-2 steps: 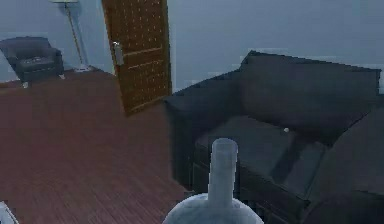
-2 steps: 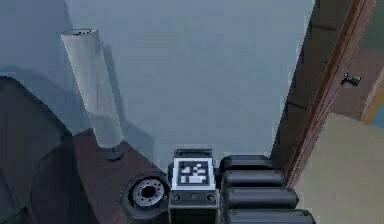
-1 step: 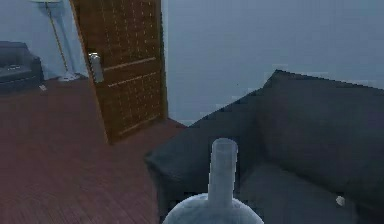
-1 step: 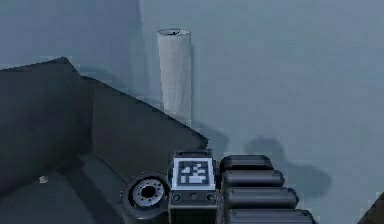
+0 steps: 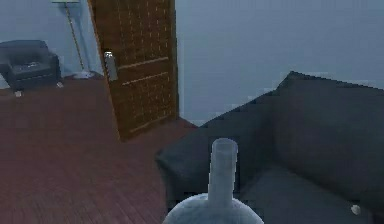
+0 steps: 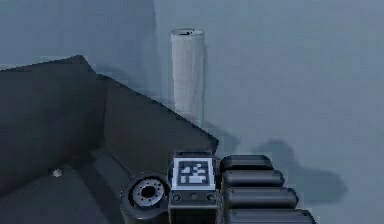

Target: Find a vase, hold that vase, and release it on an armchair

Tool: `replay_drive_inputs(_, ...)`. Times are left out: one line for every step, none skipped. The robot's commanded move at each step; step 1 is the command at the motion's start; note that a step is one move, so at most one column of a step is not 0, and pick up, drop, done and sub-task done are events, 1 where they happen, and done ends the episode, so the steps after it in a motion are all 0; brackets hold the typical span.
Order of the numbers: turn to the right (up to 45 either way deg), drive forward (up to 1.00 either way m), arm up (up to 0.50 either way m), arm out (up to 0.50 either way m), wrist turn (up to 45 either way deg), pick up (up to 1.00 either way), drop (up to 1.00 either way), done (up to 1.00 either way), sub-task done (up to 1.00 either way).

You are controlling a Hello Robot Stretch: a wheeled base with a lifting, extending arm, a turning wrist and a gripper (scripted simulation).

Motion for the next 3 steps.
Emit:
replay_drive_inputs(6.0,0.00,0.00,0.00,0.0,0.00,0.00,0.00,0.00)
replay_drive_inputs(39.0,0.00,0.00,0.00,0.0,0.00,0.00,0.00,0.00)
replay_drive_inputs(0.0,0.15,0.00,0.00,0.0,0.00,0.00,0.00,0.00)
